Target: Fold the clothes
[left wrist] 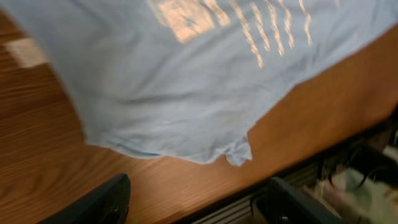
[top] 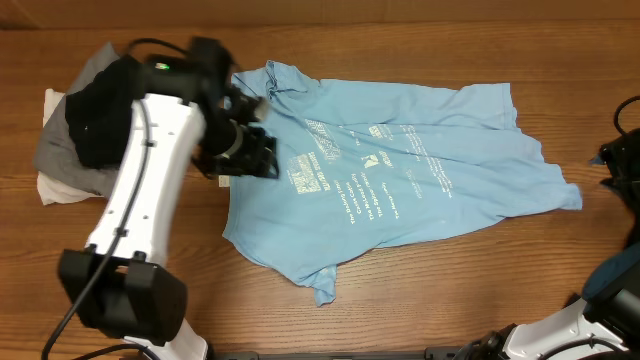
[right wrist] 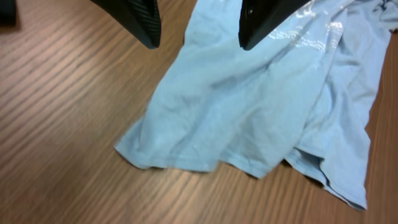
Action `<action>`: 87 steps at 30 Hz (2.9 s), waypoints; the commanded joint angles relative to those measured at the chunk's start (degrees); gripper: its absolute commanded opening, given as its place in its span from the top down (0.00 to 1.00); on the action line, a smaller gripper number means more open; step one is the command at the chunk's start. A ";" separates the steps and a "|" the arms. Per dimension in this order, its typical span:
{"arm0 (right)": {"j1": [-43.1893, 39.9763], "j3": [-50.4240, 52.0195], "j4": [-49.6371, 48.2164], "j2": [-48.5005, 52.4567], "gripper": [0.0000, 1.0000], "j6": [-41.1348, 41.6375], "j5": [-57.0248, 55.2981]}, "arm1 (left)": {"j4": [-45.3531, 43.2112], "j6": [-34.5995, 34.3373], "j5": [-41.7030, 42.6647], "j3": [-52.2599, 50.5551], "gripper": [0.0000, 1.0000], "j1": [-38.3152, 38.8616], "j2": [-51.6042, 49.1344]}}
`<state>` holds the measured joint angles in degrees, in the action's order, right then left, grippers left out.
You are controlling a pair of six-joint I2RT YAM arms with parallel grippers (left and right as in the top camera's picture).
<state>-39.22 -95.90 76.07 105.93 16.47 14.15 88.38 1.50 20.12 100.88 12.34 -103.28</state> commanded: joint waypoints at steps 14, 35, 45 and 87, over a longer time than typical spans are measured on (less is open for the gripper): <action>1.92 -0.83 1.86 -0.66 0.53 -0.17 1.11 | -12.22 -24.33 -10.69 -28.65 0.34 23.87 -0.17; 3.21 -0.81 1.22 -0.66 0.49 -0.35 1.09 | -18.16 -32.81 -25.70 -37.44 0.96 10.58 1.79; 4.11 -0.81 2.29 -0.66 0.50 -0.33 1.33 | -23.47 -20.79 -29.07 -33.51 0.92 -6.69 5.44; 11.80 5.88 -2.23 -0.48 0.43 -0.33 -1.84 | -35.63 -19.28 -22.67 -49.27 0.87 -2.19 8.07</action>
<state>-27.38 -90.30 74.15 105.93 16.47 12.03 52.45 -17.80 -3.14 51.99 10.39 -95.98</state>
